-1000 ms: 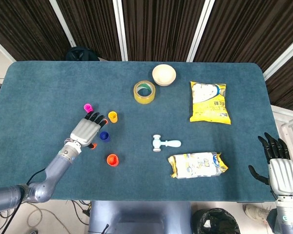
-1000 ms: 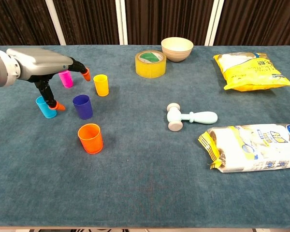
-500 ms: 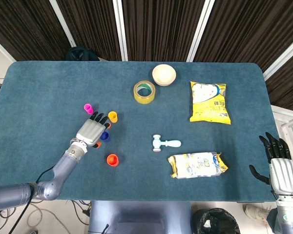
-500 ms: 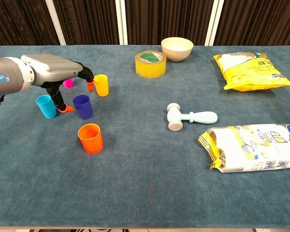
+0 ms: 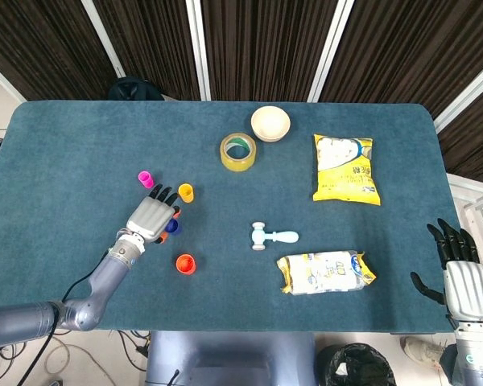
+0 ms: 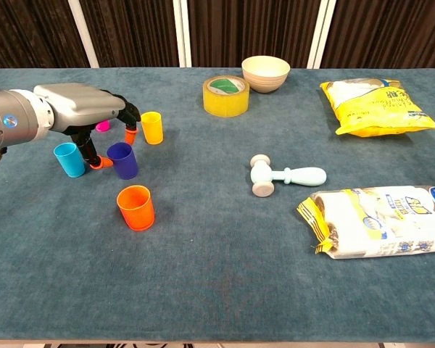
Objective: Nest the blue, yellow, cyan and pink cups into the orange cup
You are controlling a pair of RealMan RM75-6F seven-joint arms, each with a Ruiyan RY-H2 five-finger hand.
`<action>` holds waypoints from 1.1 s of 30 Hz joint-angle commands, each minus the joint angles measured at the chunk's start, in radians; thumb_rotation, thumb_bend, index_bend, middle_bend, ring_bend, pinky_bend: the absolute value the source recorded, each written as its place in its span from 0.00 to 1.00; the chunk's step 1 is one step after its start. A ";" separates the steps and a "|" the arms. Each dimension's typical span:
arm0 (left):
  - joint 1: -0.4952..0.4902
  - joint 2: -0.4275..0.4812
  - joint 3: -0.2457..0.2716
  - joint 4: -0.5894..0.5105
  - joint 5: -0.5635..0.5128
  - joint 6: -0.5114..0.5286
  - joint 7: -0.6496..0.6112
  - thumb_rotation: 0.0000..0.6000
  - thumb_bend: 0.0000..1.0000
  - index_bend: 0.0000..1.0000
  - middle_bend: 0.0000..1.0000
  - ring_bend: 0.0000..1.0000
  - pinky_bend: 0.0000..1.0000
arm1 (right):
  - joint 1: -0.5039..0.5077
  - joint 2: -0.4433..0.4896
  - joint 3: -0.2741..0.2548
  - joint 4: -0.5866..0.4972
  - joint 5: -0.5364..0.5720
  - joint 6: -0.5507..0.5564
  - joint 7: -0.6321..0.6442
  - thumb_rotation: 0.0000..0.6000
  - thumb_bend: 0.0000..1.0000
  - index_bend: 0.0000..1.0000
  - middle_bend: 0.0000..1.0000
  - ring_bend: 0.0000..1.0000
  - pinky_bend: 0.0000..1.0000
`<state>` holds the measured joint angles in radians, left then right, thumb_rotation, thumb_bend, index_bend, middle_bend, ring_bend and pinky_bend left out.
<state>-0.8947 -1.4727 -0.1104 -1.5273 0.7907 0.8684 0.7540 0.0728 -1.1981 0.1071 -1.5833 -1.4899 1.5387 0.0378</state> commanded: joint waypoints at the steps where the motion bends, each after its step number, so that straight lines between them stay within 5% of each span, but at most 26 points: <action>1: -0.001 0.001 0.002 0.002 0.001 0.003 -0.002 1.00 0.29 0.43 0.12 0.00 0.01 | 0.000 0.000 0.000 -0.002 0.001 -0.002 0.003 1.00 0.32 0.11 0.04 0.10 0.00; 13: 0.013 0.091 -0.039 -0.163 0.093 0.048 -0.092 1.00 0.30 0.43 0.13 0.00 0.01 | 0.000 0.002 -0.001 -0.006 0.002 -0.005 0.005 1.00 0.32 0.11 0.04 0.10 0.00; 23: 0.081 0.294 -0.004 -0.452 0.255 0.088 -0.169 1.00 0.29 0.42 0.13 0.00 0.01 | -0.003 0.006 -0.003 -0.013 -0.001 -0.001 0.003 1.00 0.32 0.11 0.04 0.10 0.00; 33: 0.120 0.389 0.059 -0.501 0.313 0.045 -0.236 1.00 0.29 0.40 0.13 0.00 0.01 | -0.004 0.007 -0.006 -0.019 -0.004 -0.001 -0.001 1.00 0.32 0.11 0.04 0.10 0.00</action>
<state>-0.7812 -1.0895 -0.0607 -2.0320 1.0956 0.9241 0.5297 0.0688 -1.1910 0.1012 -1.6020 -1.4948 1.5381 0.0372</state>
